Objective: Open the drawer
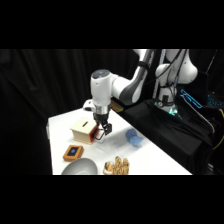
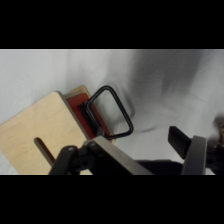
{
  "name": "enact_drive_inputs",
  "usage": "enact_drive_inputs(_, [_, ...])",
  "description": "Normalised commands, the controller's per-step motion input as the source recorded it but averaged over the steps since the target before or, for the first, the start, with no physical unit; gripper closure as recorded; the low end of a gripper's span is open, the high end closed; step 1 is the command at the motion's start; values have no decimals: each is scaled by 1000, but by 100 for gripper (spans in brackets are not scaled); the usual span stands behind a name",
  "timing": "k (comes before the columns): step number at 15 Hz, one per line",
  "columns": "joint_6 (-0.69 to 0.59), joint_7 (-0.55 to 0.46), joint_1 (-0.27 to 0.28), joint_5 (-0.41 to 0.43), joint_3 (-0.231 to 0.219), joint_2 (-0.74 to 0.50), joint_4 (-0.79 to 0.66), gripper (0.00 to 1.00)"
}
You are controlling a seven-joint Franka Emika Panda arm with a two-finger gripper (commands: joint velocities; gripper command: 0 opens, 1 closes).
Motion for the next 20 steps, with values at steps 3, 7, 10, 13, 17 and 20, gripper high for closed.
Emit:
enact_drive_inputs(3, [262,294,190,-357,-167,50,-90,0])
enact_drive_inputs(7, [293,195,139,-225,-138,94,-64,0])
enact_drive_inputs(10, [311,115,111,-170,-162,170,3,0])
enact_drive_inputs(13, [285,32,95,-97,-149,179,39,0])
enact_drive_inputs(17, [250,-4,132,-71,-169,136,51,0])
enact_drive_inputs(20, [208,-43,135,-33,-154,97,41,0])
